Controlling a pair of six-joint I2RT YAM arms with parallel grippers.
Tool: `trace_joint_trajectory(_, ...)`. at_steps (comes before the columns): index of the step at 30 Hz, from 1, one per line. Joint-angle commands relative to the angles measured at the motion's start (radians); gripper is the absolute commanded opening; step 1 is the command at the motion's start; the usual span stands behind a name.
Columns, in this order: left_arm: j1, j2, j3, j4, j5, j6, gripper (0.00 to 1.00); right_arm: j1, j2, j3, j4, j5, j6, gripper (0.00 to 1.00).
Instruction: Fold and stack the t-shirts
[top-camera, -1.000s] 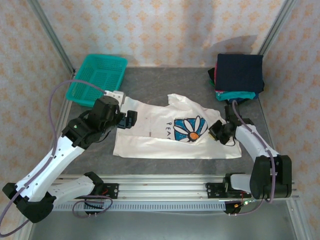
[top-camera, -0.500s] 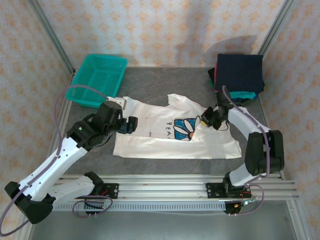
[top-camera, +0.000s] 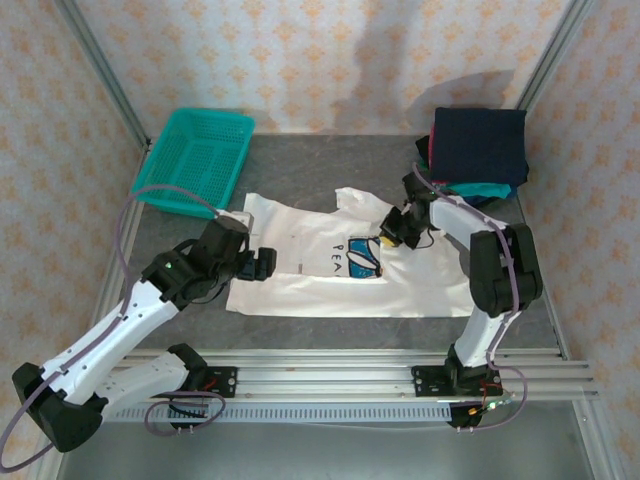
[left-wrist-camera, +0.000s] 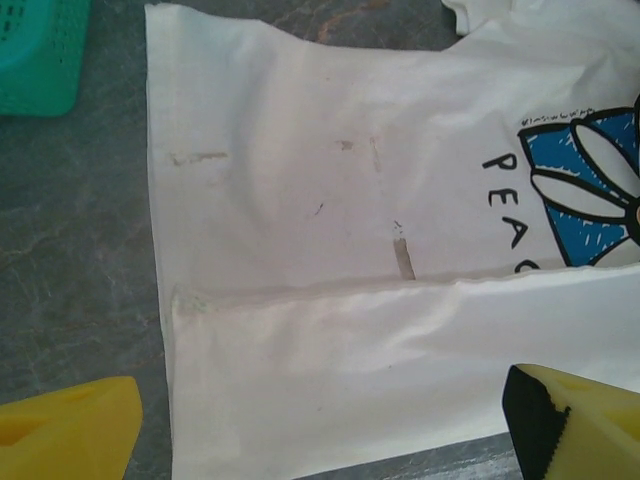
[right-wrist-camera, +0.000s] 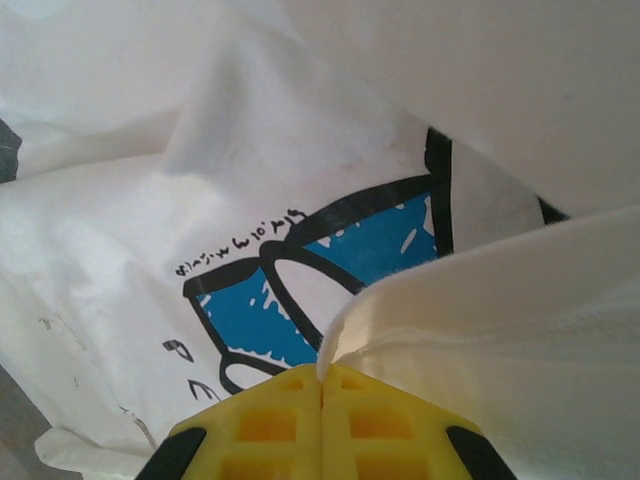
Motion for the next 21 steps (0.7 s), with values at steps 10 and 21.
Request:
trace_joint_trajectory(10, -0.008, 0.158, 0.011, 0.095, 0.035, -0.078, 0.95, -0.005, -0.135, 0.021, -0.061, 0.027, -0.079, 0.61)
trace_joint_trajectory(21, -0.007, 0.502, 0.036, 0.206, 0.114, -0.226, 0.71, -0.144, -0.439, -0.355, -0.124, 0.227, 0.007, 0.63)
